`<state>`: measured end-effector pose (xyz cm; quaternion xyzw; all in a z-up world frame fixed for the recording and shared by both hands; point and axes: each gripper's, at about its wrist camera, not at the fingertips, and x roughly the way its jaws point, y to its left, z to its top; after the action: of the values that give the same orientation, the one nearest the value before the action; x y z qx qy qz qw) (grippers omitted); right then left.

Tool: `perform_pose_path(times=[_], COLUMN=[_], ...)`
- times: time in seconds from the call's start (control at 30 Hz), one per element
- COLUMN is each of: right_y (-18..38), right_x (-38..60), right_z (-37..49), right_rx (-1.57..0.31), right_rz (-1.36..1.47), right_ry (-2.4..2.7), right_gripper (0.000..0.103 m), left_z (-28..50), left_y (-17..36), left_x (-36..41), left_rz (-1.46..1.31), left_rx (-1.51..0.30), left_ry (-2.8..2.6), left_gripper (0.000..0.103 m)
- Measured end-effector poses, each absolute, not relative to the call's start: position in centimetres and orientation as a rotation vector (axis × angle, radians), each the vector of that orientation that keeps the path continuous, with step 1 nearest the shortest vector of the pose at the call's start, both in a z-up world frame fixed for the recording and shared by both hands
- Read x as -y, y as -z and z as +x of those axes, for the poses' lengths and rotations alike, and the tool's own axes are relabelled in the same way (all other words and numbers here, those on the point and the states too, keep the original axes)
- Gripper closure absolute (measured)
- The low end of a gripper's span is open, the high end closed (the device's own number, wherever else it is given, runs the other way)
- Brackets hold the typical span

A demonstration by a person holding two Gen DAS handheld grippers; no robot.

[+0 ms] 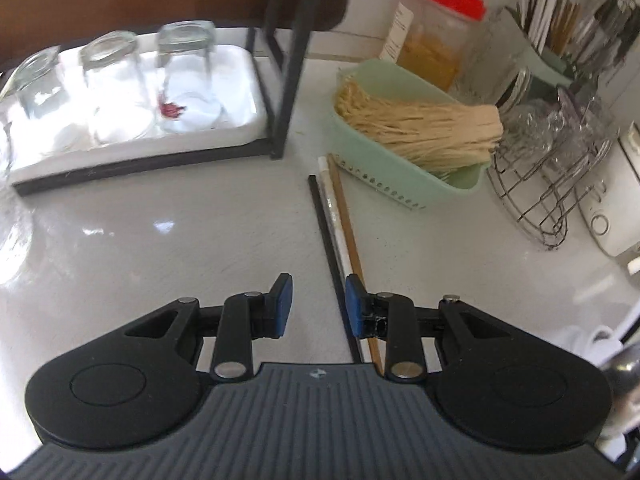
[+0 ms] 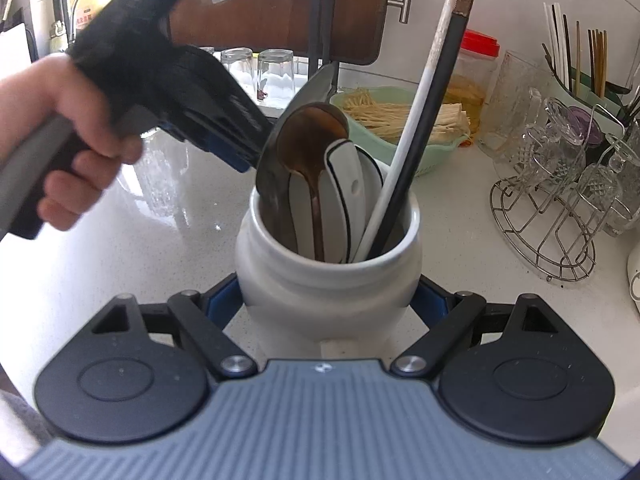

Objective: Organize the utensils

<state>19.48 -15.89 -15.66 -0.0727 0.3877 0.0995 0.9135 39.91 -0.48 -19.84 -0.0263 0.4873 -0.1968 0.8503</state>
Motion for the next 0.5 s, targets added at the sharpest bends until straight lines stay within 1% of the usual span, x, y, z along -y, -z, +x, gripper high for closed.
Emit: perform_pose_path(times=[0.2, 0.5], right_y=[15.7, 15.7], right_x=[15.8, 16.0], right_z=[19.3, 19.2], right_rx=[-0.795, -0.787], right_rz=[-0.145, -0.141], right_ry=[-0.2, -0.2], right_gripper=[0.012, 0.012], left_z=[41.0, 41.4], left_y=[20.4, 21.4], left_x=[2.2, 3.7], left_rz=[0.026, 0.076], left_rx=[-1.04, -1.048], left_ry=[0.408, 0.43], left_gripper=[0.07, 0.07])
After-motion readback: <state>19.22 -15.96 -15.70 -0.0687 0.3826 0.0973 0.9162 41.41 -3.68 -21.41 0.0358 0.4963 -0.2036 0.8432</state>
